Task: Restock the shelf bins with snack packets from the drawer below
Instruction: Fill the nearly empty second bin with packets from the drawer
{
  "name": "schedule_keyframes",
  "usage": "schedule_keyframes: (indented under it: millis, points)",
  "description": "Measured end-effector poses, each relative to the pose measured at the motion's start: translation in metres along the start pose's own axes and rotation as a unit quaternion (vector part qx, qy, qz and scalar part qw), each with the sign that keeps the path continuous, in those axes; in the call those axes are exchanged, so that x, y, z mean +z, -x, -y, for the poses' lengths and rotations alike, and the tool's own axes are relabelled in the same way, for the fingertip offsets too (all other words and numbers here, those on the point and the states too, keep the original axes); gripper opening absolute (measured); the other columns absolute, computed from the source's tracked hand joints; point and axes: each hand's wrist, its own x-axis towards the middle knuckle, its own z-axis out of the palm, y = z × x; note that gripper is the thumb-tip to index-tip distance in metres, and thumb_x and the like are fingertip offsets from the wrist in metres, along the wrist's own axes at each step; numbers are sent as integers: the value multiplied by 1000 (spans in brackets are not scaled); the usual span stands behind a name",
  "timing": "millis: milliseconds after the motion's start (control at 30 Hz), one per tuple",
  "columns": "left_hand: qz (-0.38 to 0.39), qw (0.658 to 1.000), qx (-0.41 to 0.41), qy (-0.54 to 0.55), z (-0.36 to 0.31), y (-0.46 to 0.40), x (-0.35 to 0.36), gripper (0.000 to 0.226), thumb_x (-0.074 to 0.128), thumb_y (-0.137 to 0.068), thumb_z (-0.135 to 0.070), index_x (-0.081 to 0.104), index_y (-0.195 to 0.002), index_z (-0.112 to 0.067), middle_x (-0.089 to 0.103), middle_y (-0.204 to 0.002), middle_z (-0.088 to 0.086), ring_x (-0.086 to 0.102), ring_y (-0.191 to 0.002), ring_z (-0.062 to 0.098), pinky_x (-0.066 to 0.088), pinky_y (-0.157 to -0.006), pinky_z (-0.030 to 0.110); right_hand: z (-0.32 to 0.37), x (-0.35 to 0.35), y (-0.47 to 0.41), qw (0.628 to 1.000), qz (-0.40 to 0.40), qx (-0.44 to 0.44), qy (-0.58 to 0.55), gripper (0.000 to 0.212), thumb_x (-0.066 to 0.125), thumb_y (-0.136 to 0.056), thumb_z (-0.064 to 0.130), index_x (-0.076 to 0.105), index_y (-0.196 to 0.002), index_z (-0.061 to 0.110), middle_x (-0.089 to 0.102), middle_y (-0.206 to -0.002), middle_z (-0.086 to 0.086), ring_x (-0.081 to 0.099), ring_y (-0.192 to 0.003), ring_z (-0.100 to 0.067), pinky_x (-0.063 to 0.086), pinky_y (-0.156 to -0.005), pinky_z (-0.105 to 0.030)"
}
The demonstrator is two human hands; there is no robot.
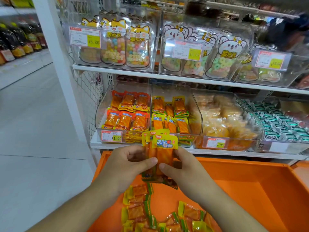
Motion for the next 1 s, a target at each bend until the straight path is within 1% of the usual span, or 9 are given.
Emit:
schedule_keyframes:
  millis: [167,233,333,500,633,733,800,900,1000]
  points:
    - [52,999,3,0,4,-3,-3,16,83,-85,-34,80,-101,-31,78,-101,-2,74,-100,17,59,-95,50,-3,0,-2,999,6,20,-45,28,72,-96,14,67,-119,31,77,-106,6,75,-99,-14,62,-82,-32]
    - [68,998,7,-4,3,-2,-4,15,79,-88,-32,80,-103,-30,78,-102,-4,74,-102,16,58,-96,52,-2,-2,-2,998,14,26,-61,26,72,-96,15,67,-118,28,77,-104,5,75,-96,-14,58,-74,-23]
    - [81,997,-1,16,1,-2,-3,17,80,-83,-31,82,-100,-30,80,-101,-3,76,-99,16,60,-95,50,0,-3,-1,994,27,41,-94,28,70,-98,13,65,-122,25,78,-104,5,75,-95,-10,56,-70,-18]
    - [138,990,2,10,2,0,-2,22,76,-89,-27,80,-108,-37,80,-108,-5,75,-106,14,57,-100,47,0,-1,-2,991,41,66,-113,27,69,-99,18,64,-124,28,78,-112,-1,75,-103,-18,62,-85,-33]
    - [139,990,16,-2,2,0,0,25,74,-92,-22,79,-111,-39,79,-110,-5,74,-107,14,56,-102,47,2,2,-3,983,22,79,-165,20,66,-100,18,66,-120,25,80,-98,4,77,-89,-12,57,-66,-20]
    - [131,990,36,-35,2,0,2,25,69,-97,-20,78,-111,-39,79,-106,-5,75,-102,13,57,-100,44,3,7,-4,979,4,88,-183,17,62,-103,22,67,-120,24,80,-95,5,77,-85,-12,55,-63,-19]
    - [138,985,59,-80,3,0,4,22,64,-102,-23,75,-110,-39,78,-100,-8,73,-97,10,57,-95,38,1,9,-6,976,-9,98,-192,17,61,-104,24,68,-120,23,80,-99,1,78,-90,-16,59,-69,-25]
    - [139,980,78,-119,4,0,8,16,60,-103,-30,72,-107,-41,72,-94,-14,67,-91,0,51,-83,24,-1,11,-8,977,-28,100,-188,16,62,-103,27,67,-119,25,80,-103,2,77,-97,-17,62,-90,-39]
    - [139,982,69,-106,1,-3,11,16,64,-100,-34,74,-110,-42,75,-99,-17,69,-95,-3,48,-81,15,-2,10,-11,975,-40,110,-188,18,64,-102,29,65,-119,24,79,-103,2,76,-95,-15,62,-85,-35]
